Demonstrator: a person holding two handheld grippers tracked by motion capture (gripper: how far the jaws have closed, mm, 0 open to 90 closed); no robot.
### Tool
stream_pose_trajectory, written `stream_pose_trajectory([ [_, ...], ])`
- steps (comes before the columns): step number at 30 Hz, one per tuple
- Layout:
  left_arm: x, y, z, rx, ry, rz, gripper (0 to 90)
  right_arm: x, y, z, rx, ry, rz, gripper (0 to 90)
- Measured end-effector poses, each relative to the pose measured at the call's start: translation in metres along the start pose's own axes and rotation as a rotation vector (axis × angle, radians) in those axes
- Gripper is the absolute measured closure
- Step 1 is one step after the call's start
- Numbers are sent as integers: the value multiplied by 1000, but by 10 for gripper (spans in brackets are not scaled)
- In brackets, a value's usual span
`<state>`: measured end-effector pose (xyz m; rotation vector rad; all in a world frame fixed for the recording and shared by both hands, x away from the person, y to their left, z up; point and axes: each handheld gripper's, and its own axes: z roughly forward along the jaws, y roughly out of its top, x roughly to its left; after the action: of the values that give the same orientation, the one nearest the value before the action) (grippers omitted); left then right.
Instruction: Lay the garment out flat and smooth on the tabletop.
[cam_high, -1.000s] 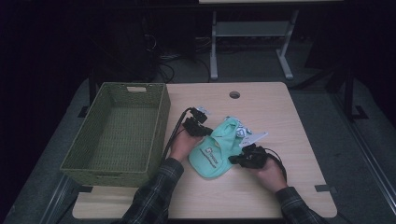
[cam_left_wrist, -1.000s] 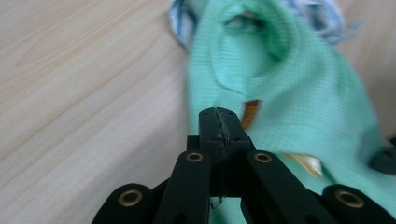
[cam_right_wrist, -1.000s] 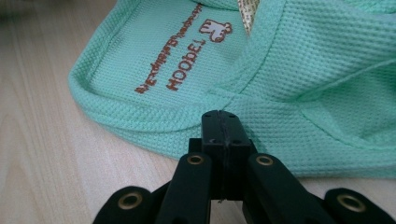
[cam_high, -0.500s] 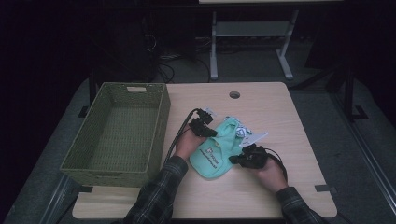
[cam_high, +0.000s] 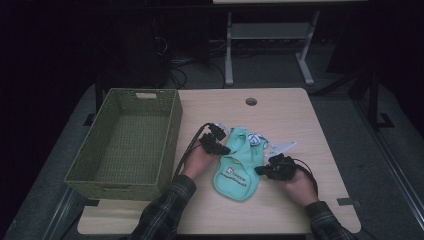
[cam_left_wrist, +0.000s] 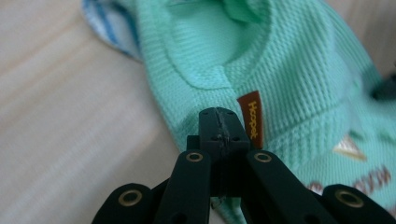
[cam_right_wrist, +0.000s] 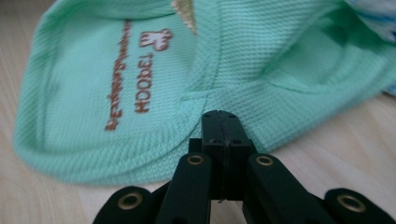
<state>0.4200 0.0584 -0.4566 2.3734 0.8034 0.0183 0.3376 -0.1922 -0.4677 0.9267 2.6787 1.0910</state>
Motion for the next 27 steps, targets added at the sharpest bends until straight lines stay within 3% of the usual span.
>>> stream_pose_trajectory([
  [7, -11, -20, -11, 7, -11, 20, 896, -7, -4, -5, 5, -24, 6, 898],
  [11, -15, -28, -16, 4, 6, 27, 896, -8, -3, -6, 10, -36, 13, 898],
  [15, -17, -35, -19, -24, 14, 10, 896, -11, -5, -8, 10, -46, 11, 898],
  [19, -18, -39, -24, -13, 49, 21, 896, -15, -6, -10, 11, -58, 29, 898],
  [23, -23, -41, -25, -42, -13, -3, 887, -16, -6, -10, 7, -55, 31, 898],
  [24, -25, -41, -27, -23, -11, 18, 880, -16, -6, -10, 6, -55, 28, 897],
  [27, -32, -44, -29, -24, -30, 19, 848, -17, -7, -10, 9, -52, 34, 897],
])
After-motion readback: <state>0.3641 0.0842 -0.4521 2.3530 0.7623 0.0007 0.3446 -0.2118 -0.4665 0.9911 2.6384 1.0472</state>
